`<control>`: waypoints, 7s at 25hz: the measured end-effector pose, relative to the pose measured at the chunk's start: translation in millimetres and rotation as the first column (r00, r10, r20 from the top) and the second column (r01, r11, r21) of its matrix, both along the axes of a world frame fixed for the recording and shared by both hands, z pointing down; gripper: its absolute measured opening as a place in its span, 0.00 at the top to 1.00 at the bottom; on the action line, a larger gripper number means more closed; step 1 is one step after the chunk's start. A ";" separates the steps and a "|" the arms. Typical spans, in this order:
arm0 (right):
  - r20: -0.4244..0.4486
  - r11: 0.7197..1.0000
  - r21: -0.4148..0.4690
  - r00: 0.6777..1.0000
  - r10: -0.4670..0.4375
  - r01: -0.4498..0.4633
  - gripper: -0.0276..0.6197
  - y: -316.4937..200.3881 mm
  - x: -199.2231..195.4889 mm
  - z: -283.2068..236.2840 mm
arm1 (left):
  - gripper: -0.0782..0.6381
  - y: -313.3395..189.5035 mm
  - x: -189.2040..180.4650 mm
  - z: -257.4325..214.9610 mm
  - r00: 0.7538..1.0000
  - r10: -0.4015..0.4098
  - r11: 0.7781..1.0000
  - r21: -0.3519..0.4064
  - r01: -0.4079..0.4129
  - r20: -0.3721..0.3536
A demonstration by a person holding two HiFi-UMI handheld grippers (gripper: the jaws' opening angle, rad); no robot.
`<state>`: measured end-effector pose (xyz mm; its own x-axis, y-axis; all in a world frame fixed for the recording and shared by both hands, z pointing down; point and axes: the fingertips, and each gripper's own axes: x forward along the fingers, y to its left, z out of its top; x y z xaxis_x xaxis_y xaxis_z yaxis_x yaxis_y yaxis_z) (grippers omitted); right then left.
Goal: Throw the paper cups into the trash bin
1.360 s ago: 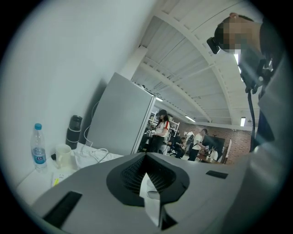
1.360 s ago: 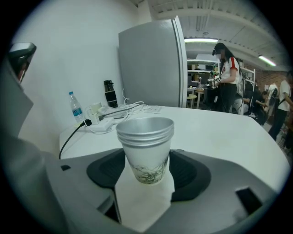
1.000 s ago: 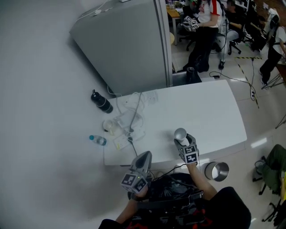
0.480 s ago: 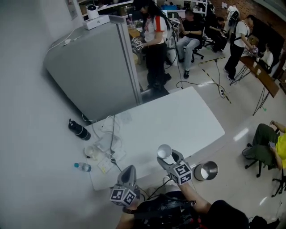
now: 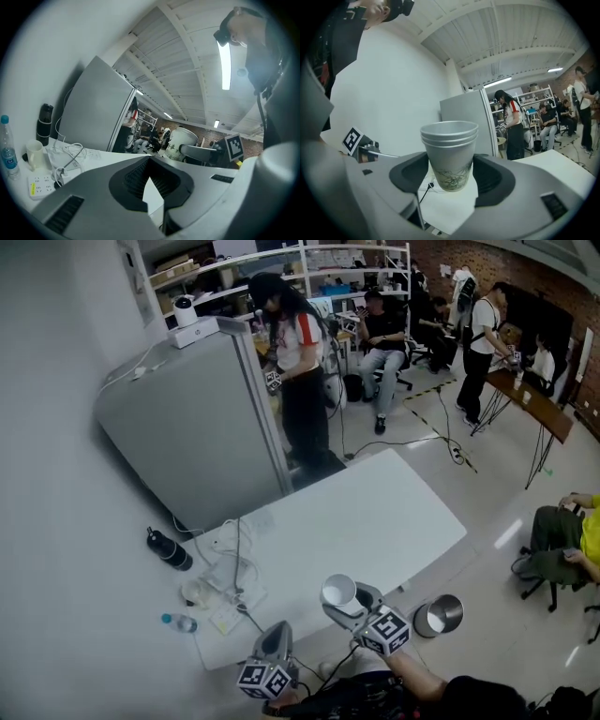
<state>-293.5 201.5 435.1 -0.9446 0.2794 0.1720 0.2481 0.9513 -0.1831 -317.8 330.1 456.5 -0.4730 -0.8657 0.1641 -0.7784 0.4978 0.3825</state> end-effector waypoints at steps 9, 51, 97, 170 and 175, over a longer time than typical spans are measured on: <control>0.063 0.998 0.018 0.996 0.067 -0.068 0.49 -29.4 3.8 -28.5 | 0.89 -35.7 14.2 -18.9 0.988 0.149 0.989 -0.009 -0.149 0.050; 0.151 0.441 0.057 0.445 0.883 -0.896 0.49 -377.9 384.0 -68.2 | 0.88 -472.5 270.6 -59.7 0.436 0.891 0.428 0.088 -0.900 0.128; -0.414 0.540 0.060 0.471 0.779 -0.839 0.49 -395.2 371.9 261.9 | 0.88 -466.7 259.0 109.6 0.469 0.861 0.433 -0.199 -0.879 -0.198; -0.949 0.549 -0.094 0.242 0.203 -0.831 0.40 -404.8 367.7 796.0 | 0.88 -499.8 280.4 321.0 0.430 0.875 0.376 -0.247 -0.893 -0.223; -0.912 0.402 -0.171 0.299 0.282 -0.900 0.54 -405.8 366.5 746.2 | 0.88 -491.1 273.0 303.4 0.451 0.852 0.386 -0.264 -0.884 -0.266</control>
